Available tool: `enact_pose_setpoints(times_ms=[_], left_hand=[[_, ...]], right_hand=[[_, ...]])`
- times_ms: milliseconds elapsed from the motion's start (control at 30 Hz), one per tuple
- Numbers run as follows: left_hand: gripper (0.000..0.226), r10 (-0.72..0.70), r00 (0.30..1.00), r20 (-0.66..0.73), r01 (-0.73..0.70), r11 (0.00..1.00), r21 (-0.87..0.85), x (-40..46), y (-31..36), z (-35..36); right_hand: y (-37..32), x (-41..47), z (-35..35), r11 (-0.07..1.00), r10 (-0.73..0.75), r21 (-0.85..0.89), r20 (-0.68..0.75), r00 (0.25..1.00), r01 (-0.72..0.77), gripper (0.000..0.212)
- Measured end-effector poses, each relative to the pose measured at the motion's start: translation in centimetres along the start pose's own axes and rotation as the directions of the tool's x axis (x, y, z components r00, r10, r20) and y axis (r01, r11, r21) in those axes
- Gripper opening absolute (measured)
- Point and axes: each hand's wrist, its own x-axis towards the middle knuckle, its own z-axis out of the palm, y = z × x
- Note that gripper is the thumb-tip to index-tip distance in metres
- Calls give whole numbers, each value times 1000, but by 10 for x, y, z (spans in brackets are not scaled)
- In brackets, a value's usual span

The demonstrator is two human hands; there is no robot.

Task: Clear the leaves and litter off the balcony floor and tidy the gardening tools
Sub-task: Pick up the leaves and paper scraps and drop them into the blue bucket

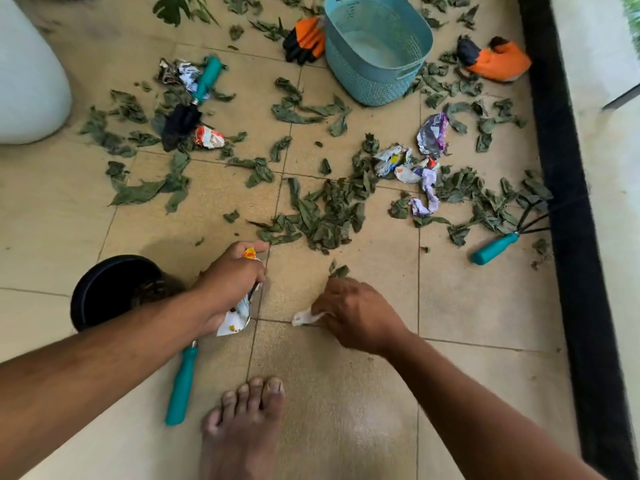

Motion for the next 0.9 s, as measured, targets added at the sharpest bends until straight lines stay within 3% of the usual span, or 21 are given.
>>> enact_pose_setpoints(times_ms=[167,233,333,433,533,667,767,833,900], left_hand=[[47,14,1000,18,-14,1000,-18,1,3,2],[45,38,999,30,-37,999,-38,2,11,6],[48,82,995,61,-77,995,-70,0,29,12],[54,159,977,143,-149,986,-76,-10,55,23],[55,235,943,236,-226,972,-63,-31,86,36],[53,299,922,245,-305,952,-14,-63,129,32],[47,318,925,210,-335,941,52,-89,162,15],[37,292,936,194,-320,939,127,-106,182,-1],[31,245,941,232,-293,934,203,-118,201,-17]], right_hand=[[21,62,-35,982,187,-11,-163,969,-191,20],[16,77,-55,937,314,230,-220,924,-263,10],[1,73,-79,670,553,680,-190,811,-297,19],[-6,55,-105,388,634,894,-82,769,-223,41],[2,33,-144,283,727,941,-82,682,-187,49],[6,7,-211,225,859,962,-122,496,-152,33],[-6,-9,-242,17,946,998,-38,323,66,19],[-18,-15,-246,-96,949,981,39,312,171,14],[-28,-12,-246,-216,909,953,116,401,214,11]])
